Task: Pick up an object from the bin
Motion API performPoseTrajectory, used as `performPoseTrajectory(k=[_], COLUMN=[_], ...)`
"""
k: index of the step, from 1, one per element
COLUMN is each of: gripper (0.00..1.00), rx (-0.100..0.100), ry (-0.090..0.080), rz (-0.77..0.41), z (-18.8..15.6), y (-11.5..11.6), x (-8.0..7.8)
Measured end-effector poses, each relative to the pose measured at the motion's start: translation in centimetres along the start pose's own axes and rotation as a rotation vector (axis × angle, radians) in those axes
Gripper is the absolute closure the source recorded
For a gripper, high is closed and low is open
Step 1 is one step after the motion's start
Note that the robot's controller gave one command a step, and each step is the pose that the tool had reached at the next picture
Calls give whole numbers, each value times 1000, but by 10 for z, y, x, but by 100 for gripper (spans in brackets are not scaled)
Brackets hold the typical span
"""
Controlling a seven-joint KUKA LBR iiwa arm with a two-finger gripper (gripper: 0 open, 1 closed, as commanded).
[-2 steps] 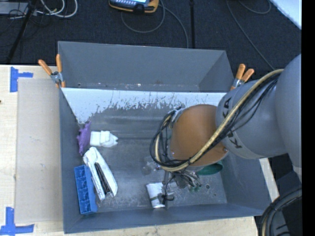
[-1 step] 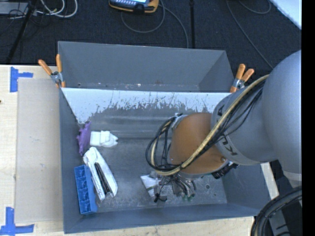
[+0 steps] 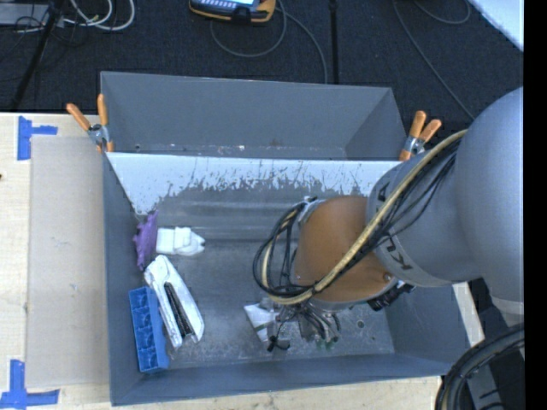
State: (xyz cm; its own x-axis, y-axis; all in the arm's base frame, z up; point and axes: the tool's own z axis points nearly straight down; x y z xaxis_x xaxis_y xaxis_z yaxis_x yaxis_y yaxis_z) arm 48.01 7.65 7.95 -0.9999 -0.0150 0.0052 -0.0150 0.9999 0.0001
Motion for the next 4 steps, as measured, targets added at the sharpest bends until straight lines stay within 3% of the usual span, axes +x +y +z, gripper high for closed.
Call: performPoseTrajectory(k=[1, 2, 3, 4], gripper=[100, 100, 100, 100], rx=[0, 1, 0, 1], ry=[2, 9, -2, 9], rz=[7, -12, -27, 0], z=[-3, -47, -80, -152], y=[2, -4, -24, -17], x=[6, 7, 1, 11])
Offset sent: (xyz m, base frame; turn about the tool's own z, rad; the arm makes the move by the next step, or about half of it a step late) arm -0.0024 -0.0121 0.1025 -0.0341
